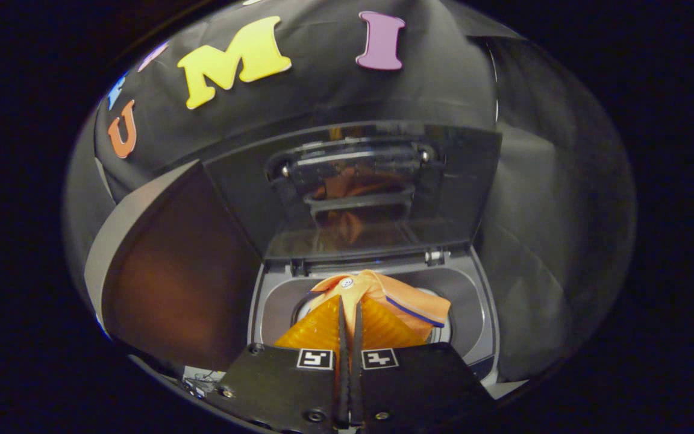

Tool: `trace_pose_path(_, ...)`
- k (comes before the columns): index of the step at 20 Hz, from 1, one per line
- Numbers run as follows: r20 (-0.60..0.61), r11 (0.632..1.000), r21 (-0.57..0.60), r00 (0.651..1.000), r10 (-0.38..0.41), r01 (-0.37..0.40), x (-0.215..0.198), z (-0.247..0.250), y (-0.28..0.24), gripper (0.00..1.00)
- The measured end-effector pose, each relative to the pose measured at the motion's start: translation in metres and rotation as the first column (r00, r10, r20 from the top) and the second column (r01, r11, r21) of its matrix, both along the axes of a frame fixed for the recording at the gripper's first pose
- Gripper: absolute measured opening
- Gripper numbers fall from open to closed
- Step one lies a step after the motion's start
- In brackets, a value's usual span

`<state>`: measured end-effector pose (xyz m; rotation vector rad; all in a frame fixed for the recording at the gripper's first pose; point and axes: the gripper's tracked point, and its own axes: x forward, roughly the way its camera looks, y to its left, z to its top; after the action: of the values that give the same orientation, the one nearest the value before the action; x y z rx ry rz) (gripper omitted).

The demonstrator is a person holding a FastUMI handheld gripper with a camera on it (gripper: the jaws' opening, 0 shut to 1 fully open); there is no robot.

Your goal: Put the clothes into the washing machine and then close the washing machine lid.

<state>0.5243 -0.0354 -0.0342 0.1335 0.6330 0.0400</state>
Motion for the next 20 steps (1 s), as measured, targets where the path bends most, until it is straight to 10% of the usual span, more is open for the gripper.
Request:
trace_pose_path(8, -0.205, 1.000, 0.004, 0.979, -0.014, 0.015, -0.014, -0.063, -0.004, 0.04)
trace_pose_path(20, -0.209, 0.999, -0.035, 0.977, -0.039, 0.032, -0.010, -0.059, -0.013, 0.14)
